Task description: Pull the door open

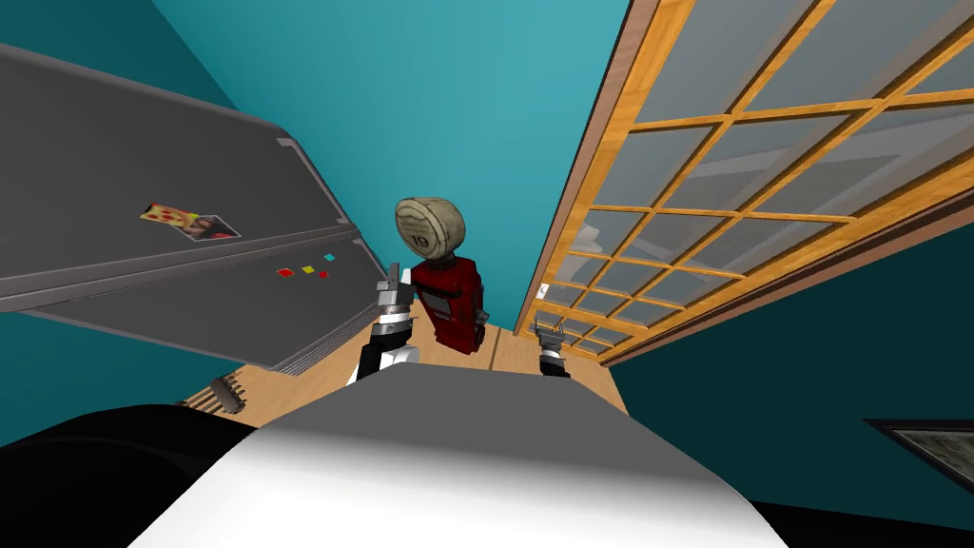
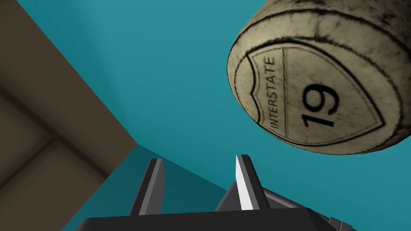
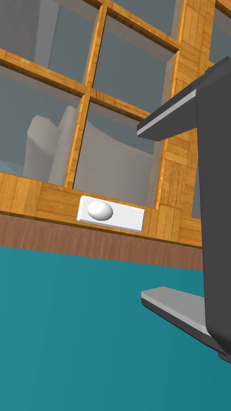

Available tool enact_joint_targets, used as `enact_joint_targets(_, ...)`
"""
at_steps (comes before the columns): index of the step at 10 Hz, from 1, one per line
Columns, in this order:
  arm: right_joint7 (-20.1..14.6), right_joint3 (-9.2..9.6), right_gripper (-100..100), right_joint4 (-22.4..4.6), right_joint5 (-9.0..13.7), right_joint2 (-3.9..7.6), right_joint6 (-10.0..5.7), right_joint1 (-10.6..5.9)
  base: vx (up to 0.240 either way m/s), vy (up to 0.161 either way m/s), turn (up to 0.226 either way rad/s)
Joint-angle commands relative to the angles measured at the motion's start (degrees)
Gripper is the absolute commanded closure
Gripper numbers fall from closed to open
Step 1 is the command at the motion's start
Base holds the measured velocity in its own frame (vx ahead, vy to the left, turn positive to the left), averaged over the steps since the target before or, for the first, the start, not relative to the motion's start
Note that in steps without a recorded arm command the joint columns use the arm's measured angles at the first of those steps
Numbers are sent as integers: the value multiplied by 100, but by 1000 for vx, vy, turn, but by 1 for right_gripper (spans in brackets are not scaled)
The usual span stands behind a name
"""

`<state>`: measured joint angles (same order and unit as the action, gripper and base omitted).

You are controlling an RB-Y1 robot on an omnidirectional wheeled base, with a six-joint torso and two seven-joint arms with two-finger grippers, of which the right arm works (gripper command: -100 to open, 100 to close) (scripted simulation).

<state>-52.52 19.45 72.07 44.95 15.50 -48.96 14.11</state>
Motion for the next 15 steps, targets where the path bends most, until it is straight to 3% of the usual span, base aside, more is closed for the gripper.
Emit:
enact_joint_targets(1,-195,62,-100,-178,163,54,-98,-16,121,-27,113)
enact_joint_targets(10,-1231,390,-100,-1377,1089,310,-608,-288,128,-49,103)
enact_joint_targets(14,-1456,462,-100,-1637,1290,363,-718,-347,81,-41,50)
enact_joint_targets(15,-1400,450,-100,-1571,1251,355,-697,-320,33,-14,12)
